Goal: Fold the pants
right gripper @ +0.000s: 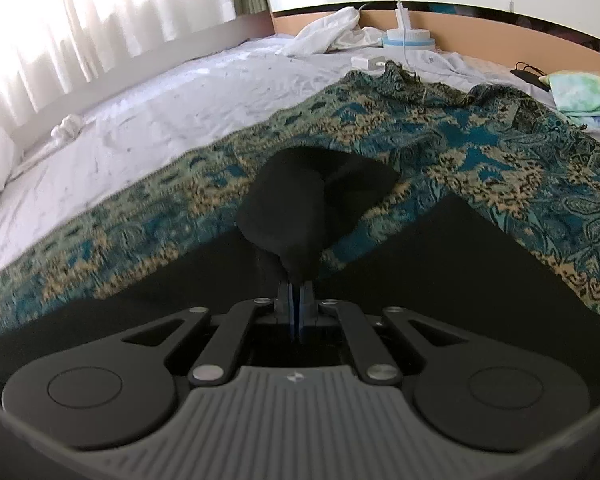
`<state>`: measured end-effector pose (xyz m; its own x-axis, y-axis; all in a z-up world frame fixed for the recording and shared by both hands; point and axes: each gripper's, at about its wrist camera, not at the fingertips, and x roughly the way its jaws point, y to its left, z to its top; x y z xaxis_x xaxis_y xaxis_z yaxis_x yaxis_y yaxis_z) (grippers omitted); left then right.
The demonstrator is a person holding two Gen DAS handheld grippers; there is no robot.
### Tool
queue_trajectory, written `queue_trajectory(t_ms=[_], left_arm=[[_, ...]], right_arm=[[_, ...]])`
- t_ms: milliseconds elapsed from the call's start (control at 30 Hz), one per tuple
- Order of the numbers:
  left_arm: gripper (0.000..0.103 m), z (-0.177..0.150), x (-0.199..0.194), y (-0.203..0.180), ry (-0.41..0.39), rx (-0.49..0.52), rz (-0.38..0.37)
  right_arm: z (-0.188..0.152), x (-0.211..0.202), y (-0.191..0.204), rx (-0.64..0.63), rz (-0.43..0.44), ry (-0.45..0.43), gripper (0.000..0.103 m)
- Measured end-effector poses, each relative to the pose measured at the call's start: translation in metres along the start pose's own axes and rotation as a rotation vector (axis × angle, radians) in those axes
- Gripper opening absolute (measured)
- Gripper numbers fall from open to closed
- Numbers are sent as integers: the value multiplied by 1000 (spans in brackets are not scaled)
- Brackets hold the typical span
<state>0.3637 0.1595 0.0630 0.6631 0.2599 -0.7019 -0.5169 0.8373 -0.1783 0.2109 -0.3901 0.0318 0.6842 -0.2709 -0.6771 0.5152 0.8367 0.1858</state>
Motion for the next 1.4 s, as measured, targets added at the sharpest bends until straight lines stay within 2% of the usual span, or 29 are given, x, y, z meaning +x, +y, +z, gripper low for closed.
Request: queue_trajectory(t_ms=[200, 233, 300, 333, 367, 433, 567, 700, 833, 933, 1000, 1133, 1333, 1400], left_arm=[[101, 2, 66, -34, 65, 15, 162], [97, 1, 76, -33, 80, 14, 185], [77, -2, 82, -30, 61, 10, 225], [40, -3, 77, -29, 23, 23, 232], [16, -3, 72, -29, 2, 44, 223], [9, 0, 57, -22, -4, 45, 192], [8, 3, 4, 5, -61, 22, 105], [8, -13, -63, 52, -128, -8, 6], [8, -51, -122, 107, -163, -38, -40], [8, -87, -153, 145, -187, -56, -25], [8, -110, -165, 164, -195, -55, 1], [9, -144, -166, 184, -157, -8, 41], [10, -168, -166, 192, -136, 17, 56], [12, -172, -165, 193, -132, 27, 53]], right_arm=[[-14, 11, -1, -55, 6, 8, 4], [-15, 12, -1, -63, 7, 6, 4], [-16, 13, -2, -69, 12, 1, 4], [-16, 13, -2, -68, 13, -5, 4], [-15, 12, -2, -66, 12, -15, 4], [-13, 5, -3, -60, 1, -53, 4], [-9, -20, -4, -60, -8, -136, 4], [-13, -51, -14, -57, -16, -184, 4], [-27, -76, -38, -9, -4, -163, 4], [-48, -90, -57, 15, -12, -133, 4], [-63, -95, -68, 15, -34, -113, 3], [-90, -94, -88, 33, -47, -52, 3], [-106, -105, -87, -61, -89, -109, 2], [-104, -105, -92, -51, -87, -107, 3]])
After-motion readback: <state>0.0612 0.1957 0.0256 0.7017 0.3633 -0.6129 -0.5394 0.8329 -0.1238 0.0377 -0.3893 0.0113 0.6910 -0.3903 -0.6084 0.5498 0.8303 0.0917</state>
